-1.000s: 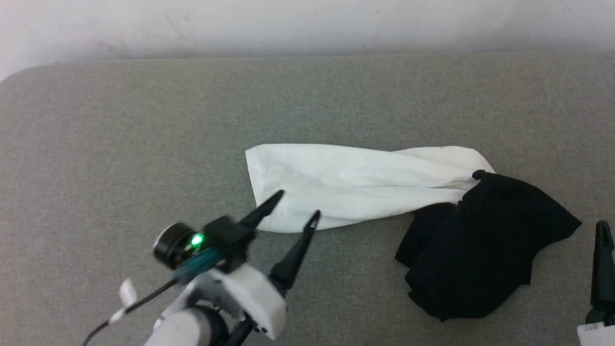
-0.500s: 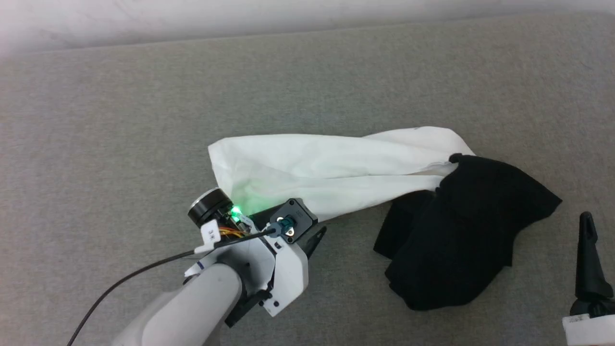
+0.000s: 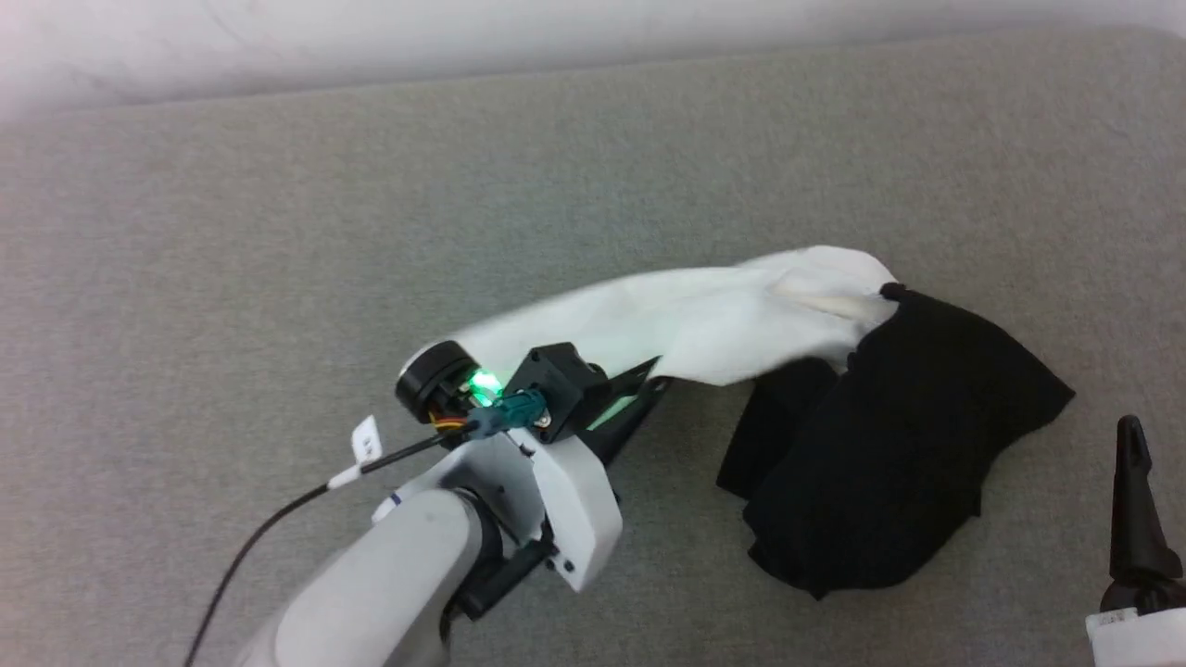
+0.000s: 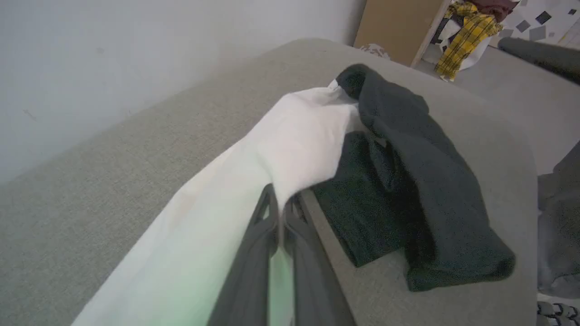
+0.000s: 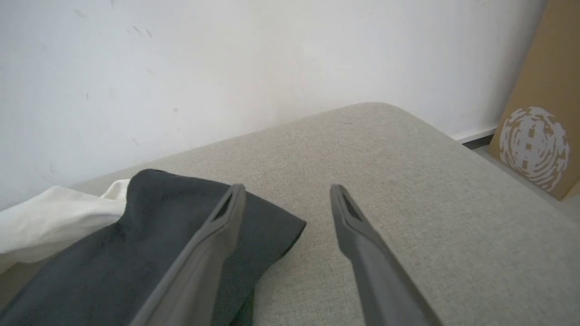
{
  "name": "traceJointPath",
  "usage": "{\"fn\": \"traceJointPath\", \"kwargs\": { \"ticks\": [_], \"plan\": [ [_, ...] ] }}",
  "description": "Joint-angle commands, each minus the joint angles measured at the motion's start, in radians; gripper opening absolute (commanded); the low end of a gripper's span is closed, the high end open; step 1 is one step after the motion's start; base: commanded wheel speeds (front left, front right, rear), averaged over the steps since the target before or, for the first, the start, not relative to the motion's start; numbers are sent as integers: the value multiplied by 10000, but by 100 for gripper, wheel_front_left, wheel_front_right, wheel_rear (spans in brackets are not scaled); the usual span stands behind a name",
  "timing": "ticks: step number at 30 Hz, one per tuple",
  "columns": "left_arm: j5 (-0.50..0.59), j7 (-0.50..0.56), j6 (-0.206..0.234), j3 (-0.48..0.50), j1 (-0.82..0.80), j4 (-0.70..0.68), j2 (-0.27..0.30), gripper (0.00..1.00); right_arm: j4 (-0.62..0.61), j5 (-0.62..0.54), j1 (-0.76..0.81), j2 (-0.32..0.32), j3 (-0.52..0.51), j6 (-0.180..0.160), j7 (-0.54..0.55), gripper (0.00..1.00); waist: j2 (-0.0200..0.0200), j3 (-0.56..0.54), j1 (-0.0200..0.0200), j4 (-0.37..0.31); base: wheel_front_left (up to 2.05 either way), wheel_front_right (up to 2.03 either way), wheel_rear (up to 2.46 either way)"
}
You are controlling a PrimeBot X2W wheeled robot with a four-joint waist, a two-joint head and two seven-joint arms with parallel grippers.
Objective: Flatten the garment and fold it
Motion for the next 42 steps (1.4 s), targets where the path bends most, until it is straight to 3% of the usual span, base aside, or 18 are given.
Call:
{"fn": "traceJointPath", "kwargs": {
  "ticks": [1,4,9,15,17,18,19,25,32,34,38,42],
  "plan": [
    [-318,-132,108,224,346,-644,-1,0,-25,-34,32,20,-4,-7,66,100,0,-638,-1,535,0,0,0],
    [-634,-173,544,687,1067,-2042,427,0,-57,-30,121,20,-34,-7,180,100,0,-928,-1,729,0,0,0],
    [-667,56,1658,1270,3281,-3832,1777,0,-136,-5,302,20,-109,-7,301,100,0,-1027,-1,1003,0,0,0],
    [-676,-238,2422,1460,5498,-3855,2664,0,-173,-24,370,20,-105,-7,419,100,0,-850,-1,1226,0,0,0],
    [-830,-454,2554,1482,5948,-3546,2633,0,-197,-65,335,20,-65,-7,474,100,0,-783,-1,1286,0,0,0],
    [-853,-548,2591,1469,6046,-3436,2581,58,-207,-83,313,20,-58,-7,501,100,0,-759,-1,1316,0,0,0],
    [-909,-667,2625,1475,6086,-3347,2468,100,-216,-99,282,20,-49,-7,530,100,0,-732,-1,1331,0,0,0],
    [-1734,-1143,2415,1808,5720,-3945,1845,100,-214,-165,140,20,-59,-7,657,100,0,-734,-1,1330,0,0,0],
    [-1881,20,1870,1864,4171,-5844,2210,100,-195,-127,86,20,-97,-7,657,100,0,-614,-1,1175,0,0,0],
    [-1134,521,1483,1451,3425,-5670,2513,100,-149,-97,48,20,-28,-7,621,100,0,-510,-1,1100,0,0,0],
    [-109,975,807,631,2175,-4676,2369,100,-127,-69,-87,20,131,-7,545,100,0,-210,-1,907,0,0,0],
    [468,920,410,116,1261,-3375,2087,100,-139,-99,-234,20,134,-7,503,100,0,155,-1,672,0,0,0]
  ]
}}
